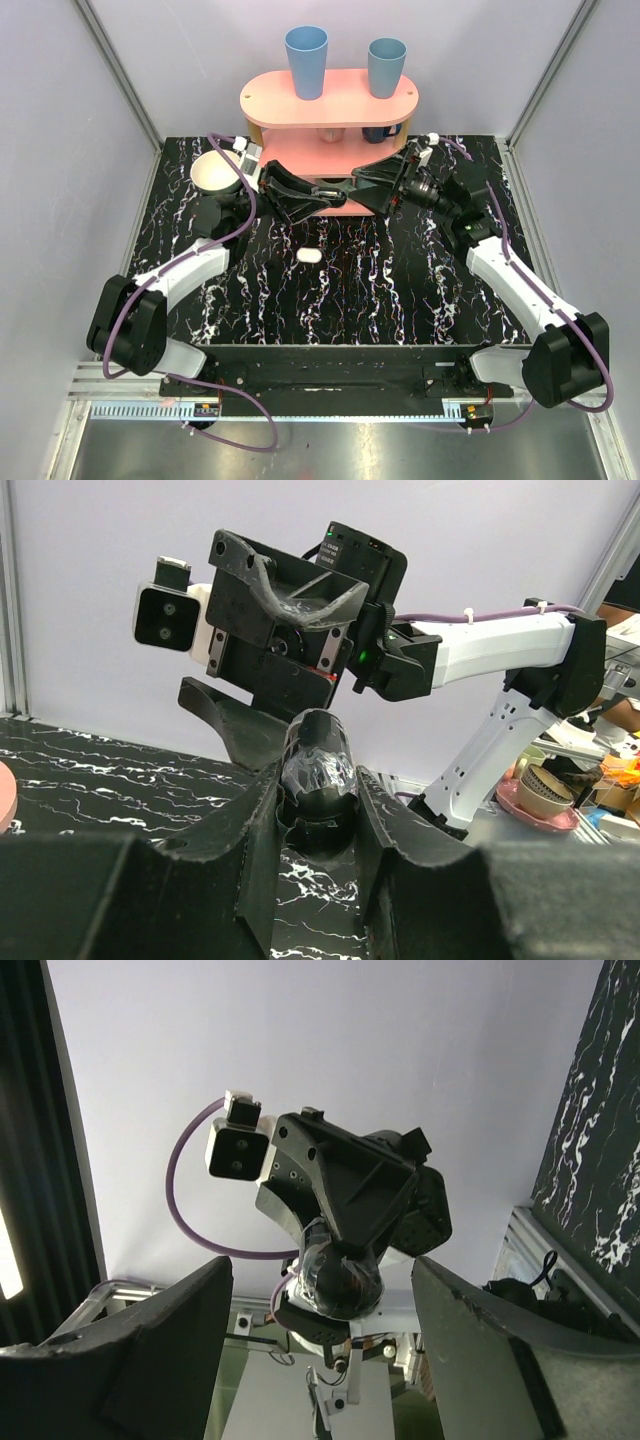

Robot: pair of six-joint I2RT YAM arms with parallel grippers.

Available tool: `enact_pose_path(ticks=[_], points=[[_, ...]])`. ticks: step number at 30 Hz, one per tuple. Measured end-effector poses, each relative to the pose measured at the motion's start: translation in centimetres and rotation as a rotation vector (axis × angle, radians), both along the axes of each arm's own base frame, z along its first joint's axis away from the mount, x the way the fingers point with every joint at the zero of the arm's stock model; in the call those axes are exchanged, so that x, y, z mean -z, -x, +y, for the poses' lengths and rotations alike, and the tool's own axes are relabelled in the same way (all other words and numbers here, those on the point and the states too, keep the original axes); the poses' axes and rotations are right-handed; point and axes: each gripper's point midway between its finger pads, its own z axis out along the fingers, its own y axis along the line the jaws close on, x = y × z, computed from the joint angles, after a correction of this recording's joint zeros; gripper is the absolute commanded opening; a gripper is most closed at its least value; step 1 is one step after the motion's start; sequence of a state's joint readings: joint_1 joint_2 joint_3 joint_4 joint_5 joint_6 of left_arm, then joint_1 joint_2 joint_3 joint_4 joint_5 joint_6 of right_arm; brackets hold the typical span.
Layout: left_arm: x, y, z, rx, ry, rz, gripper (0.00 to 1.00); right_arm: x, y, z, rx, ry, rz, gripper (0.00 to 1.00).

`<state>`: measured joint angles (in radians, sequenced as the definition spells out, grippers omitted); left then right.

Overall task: Insert the wireless bluetooth earbuds into the charging case
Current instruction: Pass from the left arm to the right

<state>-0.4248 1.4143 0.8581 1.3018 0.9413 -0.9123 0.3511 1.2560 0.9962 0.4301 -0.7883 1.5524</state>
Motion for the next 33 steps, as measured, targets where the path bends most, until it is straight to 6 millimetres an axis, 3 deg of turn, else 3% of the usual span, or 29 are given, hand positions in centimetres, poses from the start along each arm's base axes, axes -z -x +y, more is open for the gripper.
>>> enact_pose_path(ticks=[9,14,20,28,33], points=[[0.3,-0.5,-0.1,-0.031,-0.006,-0.057,0.00,0.4,1.3,1.1,-0.060,0.004,0.037,0.76],[0.4,-0.6,-0.3,-0.043,-0.012,-0.079,0.00,0.5,1.9,1.5,-0.090,0.005,0.050,0.69],[0.7,-0.6,-0.5,-0.044,-0.021,-0.089,0.00,0.9,1.9,2.0,-0.110,-0.010,0.069,0.66],[0.8,-0.5,-0.9,-0.043,-0.025,-0.093,0.00,1.4,1.8,2.3,-0.120,-0.009,0.096,0.54],[0.7,-0.6,-1.1,-0.041,-0.025,-0.095,0.00,1.5,1.8,2.3,-0.120,-0.012,0.098,0.53]])
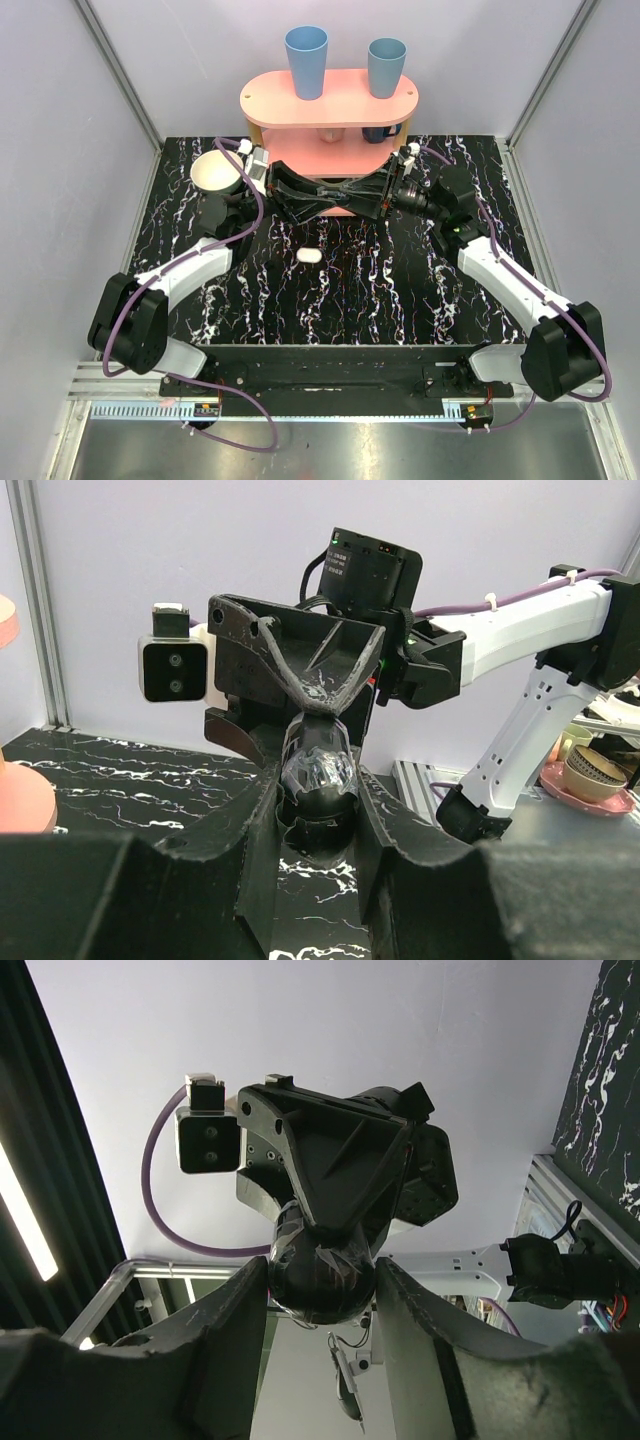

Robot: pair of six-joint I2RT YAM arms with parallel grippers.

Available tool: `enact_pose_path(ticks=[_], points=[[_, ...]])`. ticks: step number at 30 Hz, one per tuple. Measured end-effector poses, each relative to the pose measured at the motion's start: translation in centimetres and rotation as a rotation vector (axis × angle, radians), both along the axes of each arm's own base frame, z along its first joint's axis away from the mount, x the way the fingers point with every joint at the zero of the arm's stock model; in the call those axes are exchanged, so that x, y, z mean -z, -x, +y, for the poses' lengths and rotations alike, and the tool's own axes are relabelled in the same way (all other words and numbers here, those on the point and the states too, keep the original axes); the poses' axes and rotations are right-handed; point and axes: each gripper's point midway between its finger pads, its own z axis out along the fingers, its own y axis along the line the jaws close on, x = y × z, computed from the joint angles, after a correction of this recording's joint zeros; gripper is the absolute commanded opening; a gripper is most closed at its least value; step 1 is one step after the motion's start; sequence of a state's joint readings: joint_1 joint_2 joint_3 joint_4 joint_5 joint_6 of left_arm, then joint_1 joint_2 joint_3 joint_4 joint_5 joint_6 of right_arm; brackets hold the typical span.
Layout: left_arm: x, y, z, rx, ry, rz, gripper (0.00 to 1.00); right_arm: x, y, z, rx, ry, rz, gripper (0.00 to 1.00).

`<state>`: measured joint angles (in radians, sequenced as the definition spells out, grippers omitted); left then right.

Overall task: Insert the wireless bluetooth earbuds into the charging case
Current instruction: Pass from the left arm to the right

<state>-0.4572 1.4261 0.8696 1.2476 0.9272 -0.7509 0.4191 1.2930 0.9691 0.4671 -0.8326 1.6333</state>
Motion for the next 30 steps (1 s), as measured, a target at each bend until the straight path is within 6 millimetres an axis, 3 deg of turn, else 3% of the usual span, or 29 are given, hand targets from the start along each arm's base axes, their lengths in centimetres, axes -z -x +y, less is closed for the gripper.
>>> enact_pose_path(ticks=[3,7,11,12,15,17,19,30], points=[[0.1,-0.1,0.0,-0.001,-0.001,0.001,0.00,0.1,0.0,0.0,0.000,-0.001,0.002,0.52],[0.1,-0.1,-0.1,-0.002,-0.002,0.004,0.04,0.2,0.0,0.0,0.000,-0.003,0.003,0.40],[0.2,-0.2,-0.1,-0.003,-0.004,0.009,0.16,0.4,0.0,0.0,0.000,-0.019,0.006,0.27],[0.2,-0.2,-0.1,-0.002,-0.005,0.011,0.26,0.4,0.0,0.0,-0.001,-0.024,0.009,0.26],[0.4,-0.2,-0.1,-0.003,-0.009,0.019,0.42,0.7,-0.1,0.0,-0.004,-0.044,0.017,0.25],[0.3,-0.3,-0.1,-0.009,-0.008,0.015,0.44,0.8,-0.1,-0.1,-0.004,-0.055,0.029,0.24],[0.2,-0.5,-0.1,-0.016,-0.003,0.010,0.52,1.0,-0.1,-0.1,-0.005,-0.062,0.039,0.23],[-0.3,-0.4,0.2,-0.030,0.032,-0.003,0.62,0.2,0.1,-0.4,0.004,-0.119,0.028,0.21]])
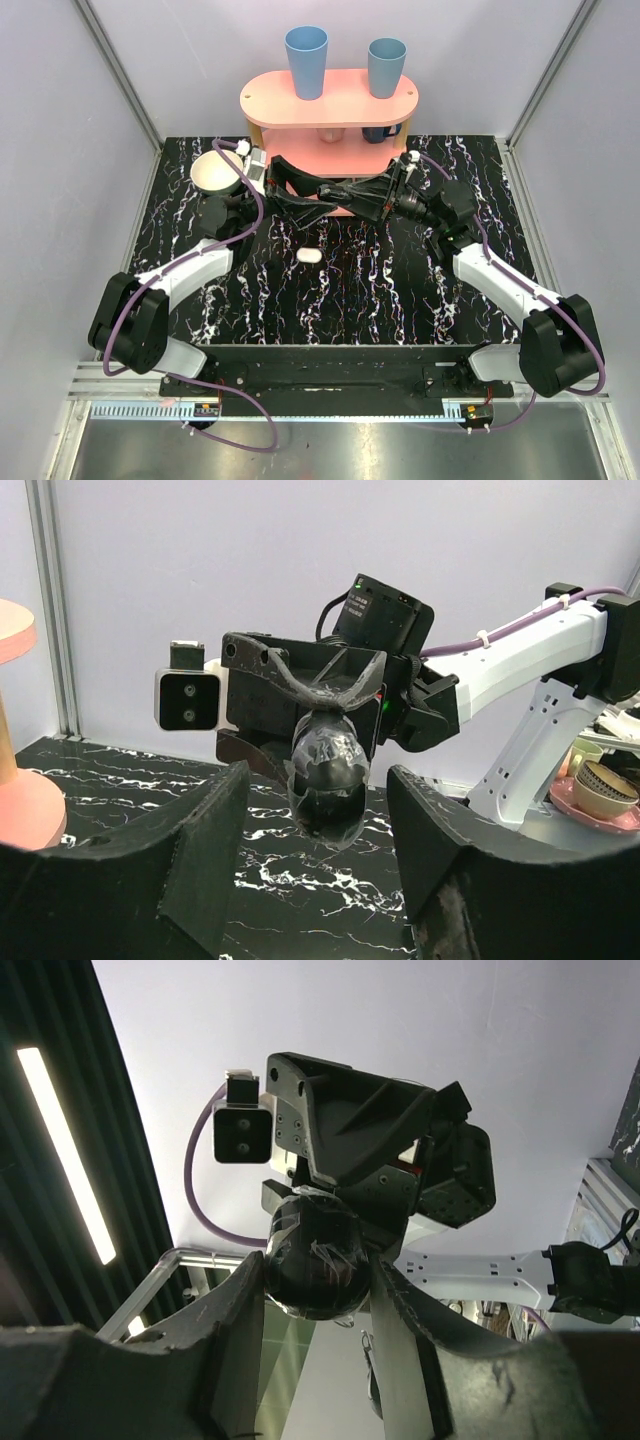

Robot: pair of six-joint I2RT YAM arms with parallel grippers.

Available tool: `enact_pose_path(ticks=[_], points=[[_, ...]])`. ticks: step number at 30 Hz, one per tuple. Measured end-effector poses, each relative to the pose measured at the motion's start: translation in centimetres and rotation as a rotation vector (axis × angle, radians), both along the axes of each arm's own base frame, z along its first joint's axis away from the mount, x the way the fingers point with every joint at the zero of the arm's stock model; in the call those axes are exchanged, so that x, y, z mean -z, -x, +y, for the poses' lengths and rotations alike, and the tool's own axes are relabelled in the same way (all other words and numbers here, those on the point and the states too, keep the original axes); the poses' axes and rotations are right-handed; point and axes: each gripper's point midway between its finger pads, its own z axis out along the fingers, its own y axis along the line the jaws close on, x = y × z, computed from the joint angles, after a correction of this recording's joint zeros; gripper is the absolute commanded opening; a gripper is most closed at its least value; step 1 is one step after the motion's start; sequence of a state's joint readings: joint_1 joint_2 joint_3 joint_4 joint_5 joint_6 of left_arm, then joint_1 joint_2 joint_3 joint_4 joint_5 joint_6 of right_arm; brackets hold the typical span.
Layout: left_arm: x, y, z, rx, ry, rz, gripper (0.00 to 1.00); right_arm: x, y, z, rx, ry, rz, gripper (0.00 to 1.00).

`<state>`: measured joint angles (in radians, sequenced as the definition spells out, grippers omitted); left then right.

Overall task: Insert the wireless bluetooth earbuds into the charging case
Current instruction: Pass from the left arm to the right, then pass from the right arm to the left

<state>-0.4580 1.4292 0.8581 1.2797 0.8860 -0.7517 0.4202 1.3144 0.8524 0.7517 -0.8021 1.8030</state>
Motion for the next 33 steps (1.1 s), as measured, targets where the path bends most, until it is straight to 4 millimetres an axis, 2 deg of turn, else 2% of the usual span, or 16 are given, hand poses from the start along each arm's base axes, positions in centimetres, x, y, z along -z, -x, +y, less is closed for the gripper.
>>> enact_pose_path(ticks=[7,14,22,31,32,33], points=[[0.4,-0.3,-0.1,0.000,0.002,0.022,0.62,-0.5,0.0,-0.1,0.003,-0.017,-0.018,0.20],[1.5,-0.8,-0.8,0.012,-0.006,0.075,0.57,-0.2,-0.1,0.0,0.006,-0.015,-0.012,0.20],[1.1,-0.8,-1.2,0.003,0.014,0.084,0.55,0.1,-0.3,0.0,0.011,-0.013,-0.003,0.20],[1.7,-0.9,-1.7,0.010,0.010,0.102,0.46,0.5,-0.6,0.1,0.009,-0.014,0.014,0.20],[1.7,-0.9,-1.8,0.011,0.010,0.102,0.43,0.5,-0.6,0.1,0.009,-0.014,0.015,0.20],[1.7,-0.9,-1.8,0.011,0.011,0.103,0.33,0.4,-0.6,0.1,0.009,-0.017,0.015,0.20]])
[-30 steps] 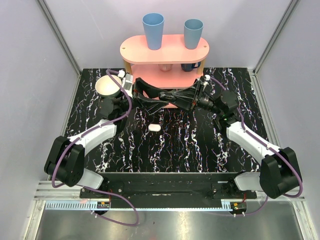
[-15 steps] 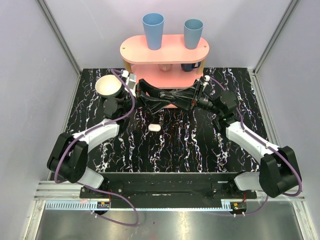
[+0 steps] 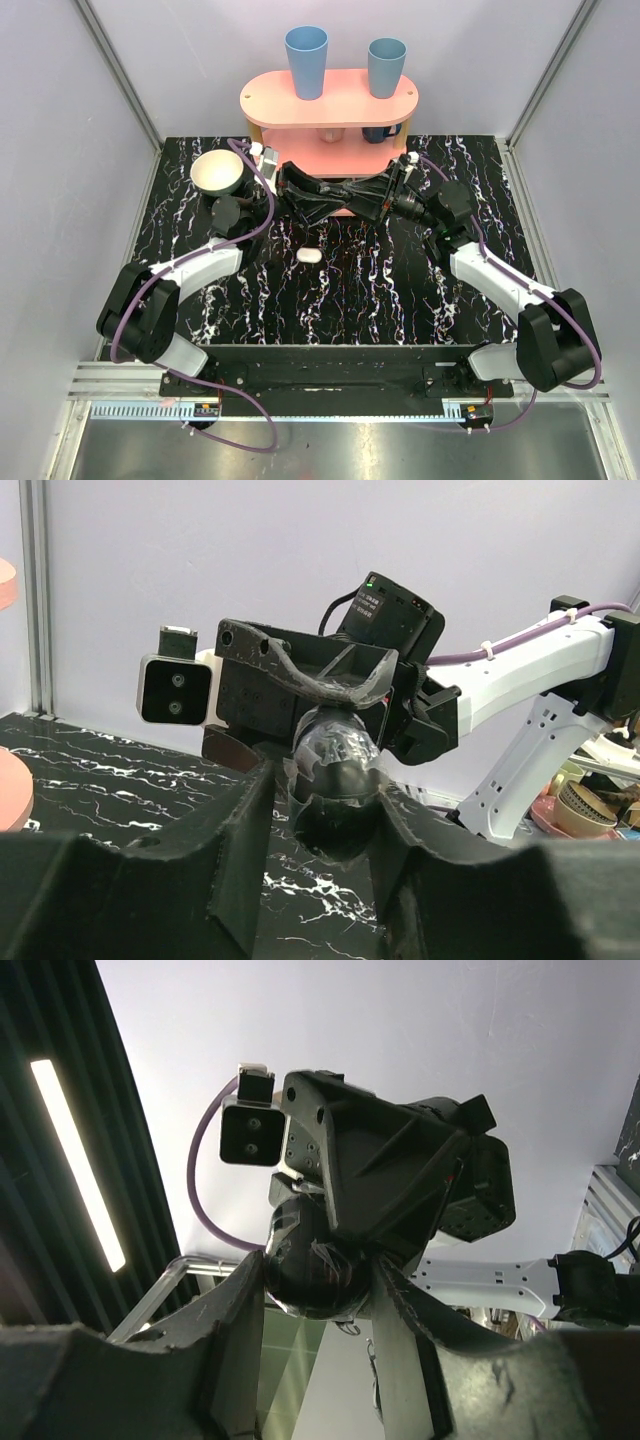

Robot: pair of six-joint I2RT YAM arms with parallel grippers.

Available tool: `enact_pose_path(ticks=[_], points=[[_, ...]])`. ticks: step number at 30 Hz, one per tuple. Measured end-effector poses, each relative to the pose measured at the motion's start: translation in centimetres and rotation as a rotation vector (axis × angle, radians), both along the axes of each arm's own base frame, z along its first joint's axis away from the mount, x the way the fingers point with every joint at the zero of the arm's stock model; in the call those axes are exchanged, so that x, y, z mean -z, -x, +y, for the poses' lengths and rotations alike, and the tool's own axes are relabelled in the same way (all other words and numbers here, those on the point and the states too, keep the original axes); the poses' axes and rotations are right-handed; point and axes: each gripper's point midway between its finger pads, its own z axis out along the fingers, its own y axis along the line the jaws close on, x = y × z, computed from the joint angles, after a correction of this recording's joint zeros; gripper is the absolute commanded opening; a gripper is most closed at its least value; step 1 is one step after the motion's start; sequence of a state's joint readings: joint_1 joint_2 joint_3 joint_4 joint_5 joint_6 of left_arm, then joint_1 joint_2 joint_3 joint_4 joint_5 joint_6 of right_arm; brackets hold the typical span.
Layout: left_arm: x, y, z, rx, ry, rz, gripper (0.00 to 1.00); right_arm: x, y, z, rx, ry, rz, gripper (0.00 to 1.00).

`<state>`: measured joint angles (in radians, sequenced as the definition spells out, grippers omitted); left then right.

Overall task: Insert the wireless bluetooth earbuds into the charging case
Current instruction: Pass from the right arm to the left, then open the charging case.

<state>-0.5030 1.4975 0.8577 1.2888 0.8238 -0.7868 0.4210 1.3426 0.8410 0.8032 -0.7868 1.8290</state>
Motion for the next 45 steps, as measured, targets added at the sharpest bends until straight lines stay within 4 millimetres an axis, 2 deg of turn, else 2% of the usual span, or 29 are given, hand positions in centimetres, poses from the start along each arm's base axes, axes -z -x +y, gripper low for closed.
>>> enact_pose_path(ticks=[3,6,7,10,12,15,17,18,21,22,25,27,31,35,39,41,45], points=[[-0.2,0.2,-0.1,0.004,0.006,-0.007,0.17,0.0,-0.3,0.0,0.009,-0.007,0.007,0.20],[-0.2,0.2,0.0,0.003,0.008,-0.010,0.07,-0.1,-0.3,0.0,0.010,-0.010,0.005,0.20],[-0.2,0.2,0.0,0.002,0.009,-0.009,0.01,-0.1,-0.3,0.0,0.009,-0.011,0.004,0.21],[-0.3,0.2,-0.1,0.002,0.010,-0.009,0.00,-0.1,-0.3,0.0,0.010,-0.011,0.005,0.23],[-0.3,0.2,-0.1,0.002,0.010,-0.009,0.00,0.0,-0.3,0.0,0.010,-0.010,0.004,0.30],[-0.2,0.2,-0.1,0.003,0.009,-0.011,0.00,0.1,-0.3,0.0,0.013,-0.005,0.000,0.52],[-0.2,0.2,-0.1,0.002,0.007,-0.011,0.00,0.1,-0.4,0.0,0.019,-0.001,-0.002,0.57],[-0.2,0.2,-0.2,0.002,0.006,-0.009,0.00,0.1,-0.4,-0.1,0.024,0.004,-0.009,0.65],[-0.2,0.2,-0.2,-0.003,0.008,-0.011,0.00,0.3,-0.1,-0.1,0.027,0.026,-0.021,0.76],[-0.3,0.2,-0.2,-0.003,0.008,-0.012,0.00,0.4,0.0,-0.1,0.029,0.034,-0.024,0.82],[-0.9,0.5,0.1,-0.009,0.013,-0.031,0.00,0.9,0.1,-0.1,0.041,0.073,-0.044,0.89],[-1.3,0.8,0.2,-0.012,0.013,-0.045,0.00,0.9,0.2,-0.1,0.056,0.113,-0.072,0.89],[-2.5,1.5,0.7,-0.022,0.027,-0.084,0.00,-0.6,0.2,-0.6,0.136,0.247,-0.206,0.90],[-4.6,3.3,1.8,-0.030,0.056,-0.153,0.00,-3.4,0.5,-2.5,0.261,0.407,-0.412,0.90],[-6.3,4.8,2.6,-0.032,0.082,-0.205,0.00,-6.6,2.1,-4.6,0.349,0.527,-0.645,0.86],[-6.4,5.0,2.7,-0.033,0.085,-0.209,0.00,-7.5,2.9,-5.2,0.363,0.564,-0.730,0.86],[-5.4,4.8,2.6,-0.033,0.069,-0.181,0.00,-7.0,3.5,-5.1,0.335,0.640,-0.812,0.85]])
